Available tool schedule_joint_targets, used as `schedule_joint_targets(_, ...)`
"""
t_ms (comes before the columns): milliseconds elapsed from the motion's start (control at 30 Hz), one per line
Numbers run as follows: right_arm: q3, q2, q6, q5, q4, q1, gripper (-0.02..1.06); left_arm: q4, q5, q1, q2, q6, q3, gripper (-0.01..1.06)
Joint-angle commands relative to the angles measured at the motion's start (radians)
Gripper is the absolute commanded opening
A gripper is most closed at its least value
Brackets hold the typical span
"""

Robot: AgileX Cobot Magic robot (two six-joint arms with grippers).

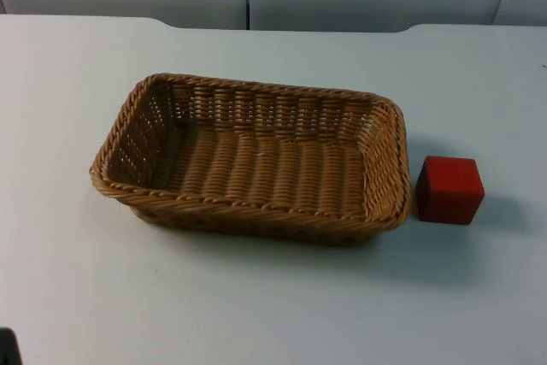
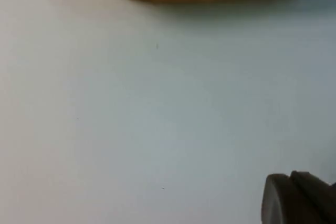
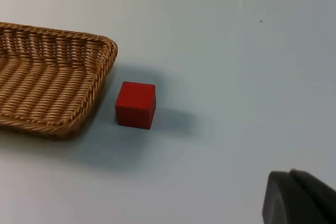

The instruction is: Pick up the basket with the left hand and place the cube into the basket with the right hand.

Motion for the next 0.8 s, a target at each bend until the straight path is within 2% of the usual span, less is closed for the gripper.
schedule_joint_targets(0,0.005,-0.003,-0.006,-0.002,-0.007,-0.004,0.0,-0.094,-0.026,-0.003,0.151,0.1,-0.026,0.07)
schedule_joint_targets(100,0.005,-0.003,-0.006,-0.002,-0.007,-0.004,0.0,-0.185,-0.041,-0.003,0.319,0.208,-0.101,0.2)
schedule_joint_targets(133,0.005,-0.003,-0.006,-0.002,-0.007,-0.004,0.0,-0.185,-0.041,-0.003,0.319,0.208,-0.101,0.2)
schedule_joint_targets(300,0.005,-0.003,-0.006,-0.002,-0.007,-0.004,0.0,-0.238,-0.104,-0.005,0.513,0.348,-0.277,0.56)
schedule_joint_targets(333,0.005,-0.003,-0.006,-0.002,-0.007,-0.004,0.0,-0.238,-0.104,-0.005,0.513,0.348,-0.277,0.56)
schedule_joint_targets(400,0.005,-0.003,-0.006,-0.002,-0.007,-0.004,0.0,-0.234,-0.138,-0.005,0.562,0.369,-0.336,0.67)
schedule_joint_targets(633,0.005,-0.003,-0.006,-0.002,-0.007,-0.004,0.0,-0.163,-0.324,-0.005,0.705,0.383,-0.417,0.68)
schedule_joint_targets(767,0.005,-0.003,-0.006,-0.002,-0.007,-0.004,0.0,-0.174,-0.358,-0.005,0.784,0.398,-0.436,0.68)
